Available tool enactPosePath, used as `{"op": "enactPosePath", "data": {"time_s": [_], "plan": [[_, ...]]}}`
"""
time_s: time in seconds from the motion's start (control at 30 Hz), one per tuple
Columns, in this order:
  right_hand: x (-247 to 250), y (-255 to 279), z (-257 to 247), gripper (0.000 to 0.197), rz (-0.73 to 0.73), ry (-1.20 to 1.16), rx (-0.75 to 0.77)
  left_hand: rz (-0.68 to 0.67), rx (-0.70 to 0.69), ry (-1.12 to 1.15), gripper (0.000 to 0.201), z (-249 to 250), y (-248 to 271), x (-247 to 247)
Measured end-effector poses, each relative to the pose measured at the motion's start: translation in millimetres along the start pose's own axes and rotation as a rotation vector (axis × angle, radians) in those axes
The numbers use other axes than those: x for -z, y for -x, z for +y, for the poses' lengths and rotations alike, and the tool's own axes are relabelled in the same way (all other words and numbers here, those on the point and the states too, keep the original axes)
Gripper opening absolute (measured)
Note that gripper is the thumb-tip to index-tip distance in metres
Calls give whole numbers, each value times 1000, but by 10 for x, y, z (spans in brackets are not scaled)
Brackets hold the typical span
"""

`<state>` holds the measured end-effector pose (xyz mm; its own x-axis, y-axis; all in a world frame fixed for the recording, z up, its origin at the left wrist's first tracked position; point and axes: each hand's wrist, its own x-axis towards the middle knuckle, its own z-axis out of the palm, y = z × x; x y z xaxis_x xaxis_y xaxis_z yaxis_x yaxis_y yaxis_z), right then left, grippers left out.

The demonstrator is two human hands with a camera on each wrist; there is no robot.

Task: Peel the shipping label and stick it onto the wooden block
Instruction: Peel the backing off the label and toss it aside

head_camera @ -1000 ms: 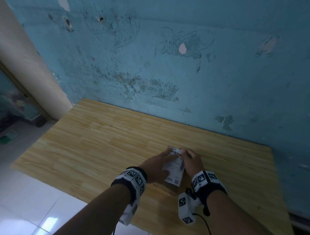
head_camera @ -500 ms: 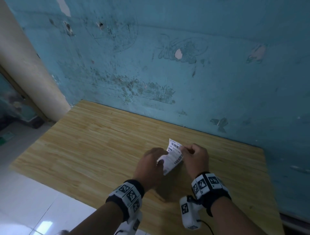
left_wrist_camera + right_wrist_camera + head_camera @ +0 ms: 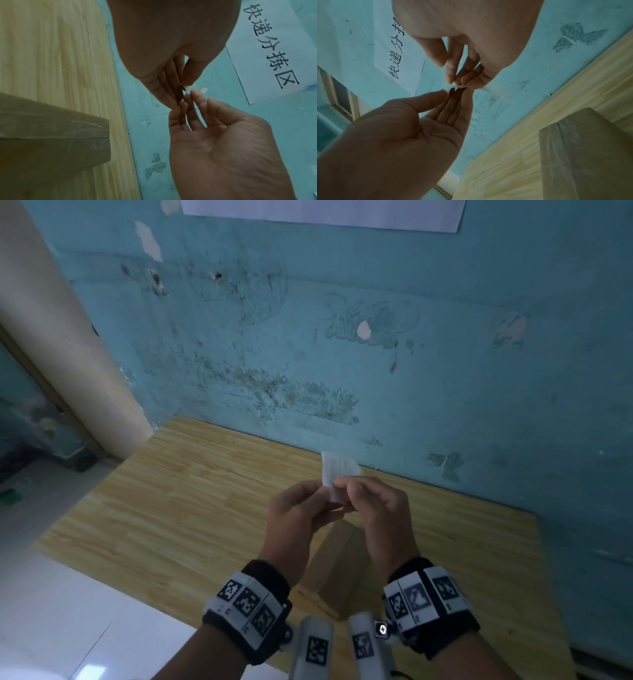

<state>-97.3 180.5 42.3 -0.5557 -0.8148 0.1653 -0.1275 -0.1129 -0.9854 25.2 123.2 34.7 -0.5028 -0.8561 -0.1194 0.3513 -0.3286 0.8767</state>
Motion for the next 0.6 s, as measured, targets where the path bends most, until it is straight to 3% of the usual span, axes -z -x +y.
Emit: {"op": "enactPosePath", "data": {"time_s": [0.13,0.4,0.6], "plan": [[-34,7,58,18,31,26,14,6,56,89,25,-2,21,38],[-79,0,161,14,66,82,27,26,58,29,17,-10,33,65],[-120,73,161,17,-5,239,149,23,8,-62,21,-14,19,58]]}}
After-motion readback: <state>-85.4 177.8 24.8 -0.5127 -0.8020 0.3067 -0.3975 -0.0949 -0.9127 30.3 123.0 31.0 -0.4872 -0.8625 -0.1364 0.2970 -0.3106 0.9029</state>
